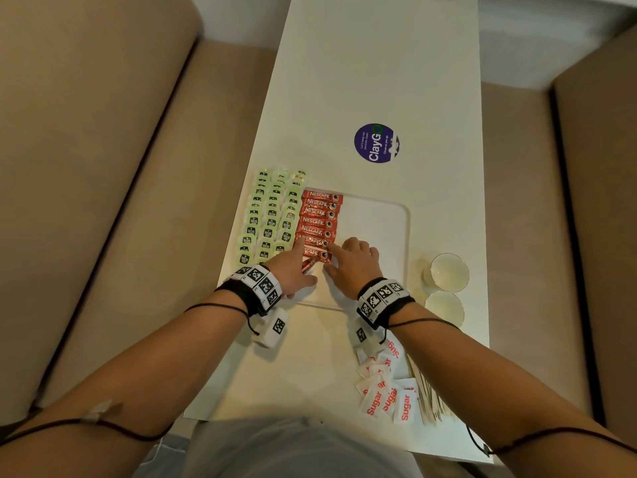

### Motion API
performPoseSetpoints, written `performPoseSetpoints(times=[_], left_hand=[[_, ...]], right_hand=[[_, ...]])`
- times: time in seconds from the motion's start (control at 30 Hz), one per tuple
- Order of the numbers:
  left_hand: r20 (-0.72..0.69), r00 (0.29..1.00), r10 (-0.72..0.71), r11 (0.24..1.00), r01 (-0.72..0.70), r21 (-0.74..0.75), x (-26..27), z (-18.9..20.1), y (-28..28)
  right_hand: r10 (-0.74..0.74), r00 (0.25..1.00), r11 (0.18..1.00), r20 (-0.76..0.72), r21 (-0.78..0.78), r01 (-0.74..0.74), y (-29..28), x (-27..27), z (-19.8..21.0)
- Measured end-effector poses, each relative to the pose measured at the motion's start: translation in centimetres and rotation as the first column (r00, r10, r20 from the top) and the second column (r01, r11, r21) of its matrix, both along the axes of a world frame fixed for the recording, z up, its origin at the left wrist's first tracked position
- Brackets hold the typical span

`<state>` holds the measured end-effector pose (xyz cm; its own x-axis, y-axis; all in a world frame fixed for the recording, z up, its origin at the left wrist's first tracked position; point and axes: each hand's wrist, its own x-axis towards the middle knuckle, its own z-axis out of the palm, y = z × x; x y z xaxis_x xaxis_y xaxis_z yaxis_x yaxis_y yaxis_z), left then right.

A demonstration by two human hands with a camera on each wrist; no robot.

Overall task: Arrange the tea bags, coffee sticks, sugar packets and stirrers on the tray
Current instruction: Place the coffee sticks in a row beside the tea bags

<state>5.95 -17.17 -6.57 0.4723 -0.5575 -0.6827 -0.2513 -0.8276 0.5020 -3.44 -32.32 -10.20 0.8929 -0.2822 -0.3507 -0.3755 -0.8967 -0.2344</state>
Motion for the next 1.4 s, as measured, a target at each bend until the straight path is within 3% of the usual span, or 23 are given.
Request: performPoseSetpoints(times=[0.53,0.8,0.97,1.07,1.2,1.4], left_hand=[[0.010,0.995,-0.103,0.990,0.102,0.095,-1.1,-0.5,1.7],[-0.015,0.999,-0.033,0.999,0.032,-0.040,-0.7,-0.1,1.5],[-0.212,0.977,-0.009,0.984,-0.029,-0.175,0.1,0.6,2.7],[-0.250,0.966,-0.064,0.981,0.014,-0.196,0.3,0.9,3.6],[-0.423,0.905,-0.048,0.968,-0.062,-0.244,-0.2,1.3,4.5],[-0.432,0.900,-0.051,0.947,-0.094,-0.307,-1.1,3.2,5.7]], right_hand=[[0.077,0.994,0.997,-0.072,-0.022,-0.079,1.0,-1.5,0.7],[0.035,0.998,0.998,-0.055,0.050,-0.032,1.1,-1.3,1.8],[-0.013,0.999,0.965,0.052,0.263,-0.001,0.9,-1.5,3.9],[0.003,0.994,0.924,0.107,0.380,-0.044,1.1,-2.0,4.9],[0.024,0.990,0.888,0.138,0.453,-0.085,1.8,-2.4,5.9],[-0.036,0.989,0.870,0.141,0.492,-0.038,1.9,-3.1,6.6]])
